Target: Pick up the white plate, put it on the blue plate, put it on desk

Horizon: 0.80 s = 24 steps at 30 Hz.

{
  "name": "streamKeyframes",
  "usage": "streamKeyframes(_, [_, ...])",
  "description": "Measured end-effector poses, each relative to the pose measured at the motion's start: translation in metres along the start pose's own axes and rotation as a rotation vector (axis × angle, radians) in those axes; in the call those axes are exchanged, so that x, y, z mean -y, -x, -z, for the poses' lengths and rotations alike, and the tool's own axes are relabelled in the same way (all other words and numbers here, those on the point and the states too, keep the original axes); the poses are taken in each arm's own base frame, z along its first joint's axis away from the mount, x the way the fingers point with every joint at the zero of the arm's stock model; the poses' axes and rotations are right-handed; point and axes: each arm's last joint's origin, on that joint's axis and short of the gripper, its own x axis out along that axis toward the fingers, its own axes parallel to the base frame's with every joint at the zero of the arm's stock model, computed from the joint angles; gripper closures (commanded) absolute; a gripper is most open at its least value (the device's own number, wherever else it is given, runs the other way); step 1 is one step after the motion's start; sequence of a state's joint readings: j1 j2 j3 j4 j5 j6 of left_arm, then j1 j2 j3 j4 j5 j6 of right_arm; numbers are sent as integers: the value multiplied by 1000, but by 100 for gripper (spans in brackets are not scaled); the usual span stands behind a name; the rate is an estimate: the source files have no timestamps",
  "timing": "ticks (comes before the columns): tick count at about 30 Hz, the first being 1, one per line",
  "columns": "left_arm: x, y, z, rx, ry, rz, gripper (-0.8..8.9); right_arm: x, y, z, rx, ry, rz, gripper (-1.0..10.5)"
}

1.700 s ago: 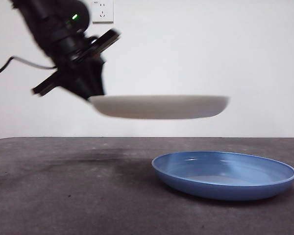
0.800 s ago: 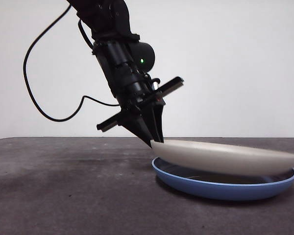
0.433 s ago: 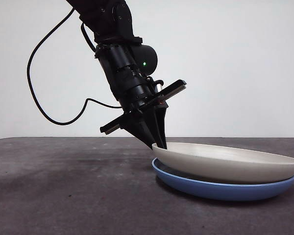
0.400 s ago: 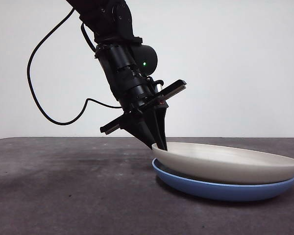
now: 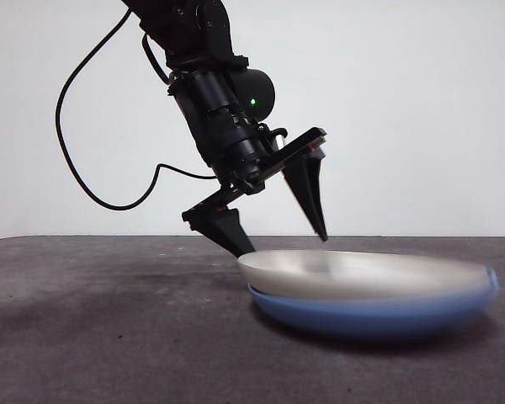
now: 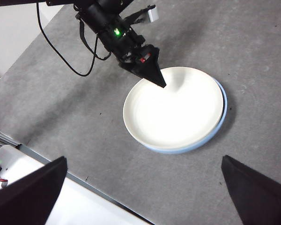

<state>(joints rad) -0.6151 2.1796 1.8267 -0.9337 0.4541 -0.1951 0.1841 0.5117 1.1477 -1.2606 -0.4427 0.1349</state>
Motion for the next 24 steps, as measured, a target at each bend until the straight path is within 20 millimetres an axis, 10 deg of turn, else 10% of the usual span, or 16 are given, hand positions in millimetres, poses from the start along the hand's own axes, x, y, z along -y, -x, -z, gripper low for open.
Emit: streamKeyframes(24, [52, 108, 2, -29, -158, -8, 208, 0, 0, 0, 1, 0, 1, 358])
